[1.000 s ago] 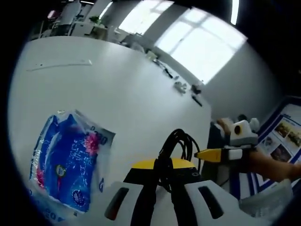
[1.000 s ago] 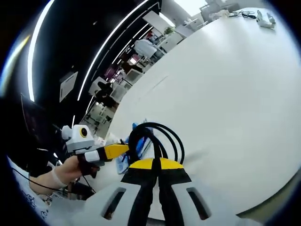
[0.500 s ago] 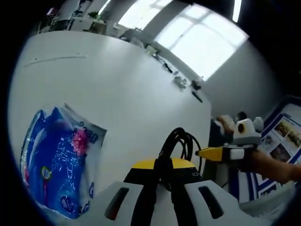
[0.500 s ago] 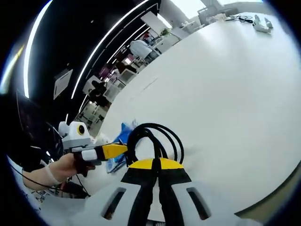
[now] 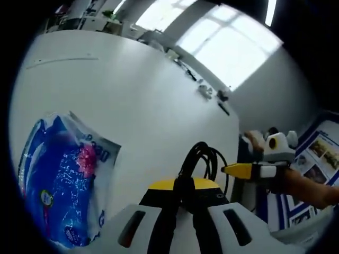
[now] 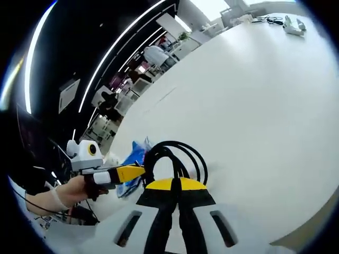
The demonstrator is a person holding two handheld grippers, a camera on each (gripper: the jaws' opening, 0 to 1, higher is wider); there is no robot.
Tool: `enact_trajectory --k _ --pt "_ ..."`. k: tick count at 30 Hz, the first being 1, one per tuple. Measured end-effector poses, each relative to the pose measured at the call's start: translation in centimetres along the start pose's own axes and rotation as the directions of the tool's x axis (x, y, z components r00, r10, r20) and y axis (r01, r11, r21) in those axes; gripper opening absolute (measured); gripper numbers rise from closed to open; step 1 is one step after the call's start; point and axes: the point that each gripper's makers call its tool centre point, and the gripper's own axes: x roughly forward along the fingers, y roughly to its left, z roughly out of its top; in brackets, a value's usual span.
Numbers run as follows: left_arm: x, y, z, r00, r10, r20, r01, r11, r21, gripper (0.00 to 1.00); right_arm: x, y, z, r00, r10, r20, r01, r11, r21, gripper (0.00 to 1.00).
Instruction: Arrange the tabletop items into an orderly group along one side of the table until the central work area is clear of visible clutter.
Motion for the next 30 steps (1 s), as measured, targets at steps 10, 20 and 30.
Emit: enact_trajectory --k 10,20,30 --pt "0.6 0.5 0.1 1.0 -0.001 -0.003 0.001 1.0 -0.001 0.05 0.7 -0.9 0.2 1.0 -0.016 -0.009 0.016 1.0 -0.014 0.0" --pt "1.1 1.2 0.1 1.0 0.01 -0.016 -0.01 1.0 0.001 0.04 1.4 -1.5 0.4 1.0 -0.026 -0.009 0.026 1.0 -0.016 0.0" --pt "1.9 1.9 -0.2 0.999 0.028 -0.035 -0.027 0.999 0.017 0.02 2.4 -2.7 0.4 0.999 -0.05 -0.018 0.05 0.999 -0.016 0.0"
